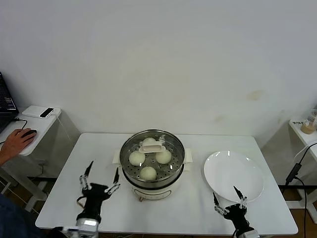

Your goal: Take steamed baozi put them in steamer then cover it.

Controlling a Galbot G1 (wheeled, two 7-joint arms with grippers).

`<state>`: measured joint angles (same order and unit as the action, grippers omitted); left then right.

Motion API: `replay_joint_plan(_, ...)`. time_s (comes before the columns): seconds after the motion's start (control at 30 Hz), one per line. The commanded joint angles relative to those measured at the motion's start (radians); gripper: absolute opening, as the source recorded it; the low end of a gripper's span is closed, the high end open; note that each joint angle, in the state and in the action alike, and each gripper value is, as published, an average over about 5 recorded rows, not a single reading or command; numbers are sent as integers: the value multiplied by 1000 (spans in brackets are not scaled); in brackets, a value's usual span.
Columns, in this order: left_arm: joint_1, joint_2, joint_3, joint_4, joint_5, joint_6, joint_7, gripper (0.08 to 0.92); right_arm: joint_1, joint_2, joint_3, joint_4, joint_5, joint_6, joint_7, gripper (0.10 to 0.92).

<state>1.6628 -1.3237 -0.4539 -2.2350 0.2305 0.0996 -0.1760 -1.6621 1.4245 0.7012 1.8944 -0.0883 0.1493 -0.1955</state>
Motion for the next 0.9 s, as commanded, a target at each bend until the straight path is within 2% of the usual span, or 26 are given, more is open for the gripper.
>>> replay_joint_plan(0.03,159,-66,-131,52,-448,-142,-53,823,-28,-59,-35,31,120,-17,-3,823)
replay_joint_plan(0.5,242,-101,-120,81,-397,-190,32,823,-73,-98,-51,112,220,-69,3,823)
replay_joint_plan(0.9,243,-118,-123,88,-356,-180,58,823,-94,-101,-80,164,246,-168,11,823)
